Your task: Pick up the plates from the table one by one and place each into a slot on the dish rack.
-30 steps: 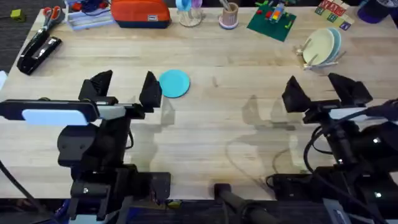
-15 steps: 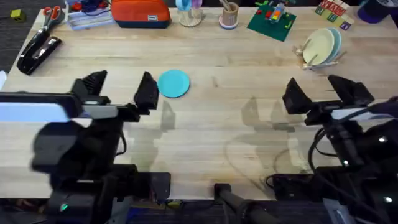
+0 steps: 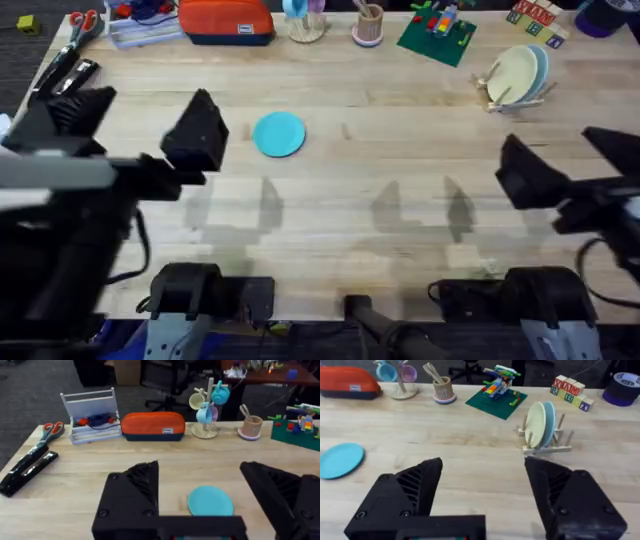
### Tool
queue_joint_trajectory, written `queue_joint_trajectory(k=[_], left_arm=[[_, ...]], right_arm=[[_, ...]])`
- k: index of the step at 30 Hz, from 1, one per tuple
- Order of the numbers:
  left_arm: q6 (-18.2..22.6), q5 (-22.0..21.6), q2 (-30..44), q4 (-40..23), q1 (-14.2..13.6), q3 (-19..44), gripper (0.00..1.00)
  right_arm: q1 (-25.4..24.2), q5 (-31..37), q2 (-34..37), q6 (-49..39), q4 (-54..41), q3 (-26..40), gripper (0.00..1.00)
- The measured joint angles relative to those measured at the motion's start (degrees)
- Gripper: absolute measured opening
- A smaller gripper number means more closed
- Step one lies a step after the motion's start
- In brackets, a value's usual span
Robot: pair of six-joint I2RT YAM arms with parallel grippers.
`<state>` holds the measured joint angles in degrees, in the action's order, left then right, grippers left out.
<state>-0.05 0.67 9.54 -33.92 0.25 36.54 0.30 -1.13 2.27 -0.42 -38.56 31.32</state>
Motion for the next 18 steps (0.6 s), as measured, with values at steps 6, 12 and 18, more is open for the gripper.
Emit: queue_joint_trajectory(k=[6, 12, 18], left_arm=[[0.0, 1.3, 12.9, -10.4, 0.0, 14.3, 0.993], [0.0, 2.3, 26.5, -22.8, 0.0, 29.2, 0.993], [0.0, 3.0, 39.3, -33.2, 0.0, 42.8, 0.994]], right_arm=[[0.0, -0.1, 9.4, -0.2, -6.5, 12.5, 0.993], [0.0, -0.2, 20.9, -1.6, -12.4, 24.8, 0.995], [0.0, -0.2, 32.8, -2.0, -18.6, 35.3, 0.995]])
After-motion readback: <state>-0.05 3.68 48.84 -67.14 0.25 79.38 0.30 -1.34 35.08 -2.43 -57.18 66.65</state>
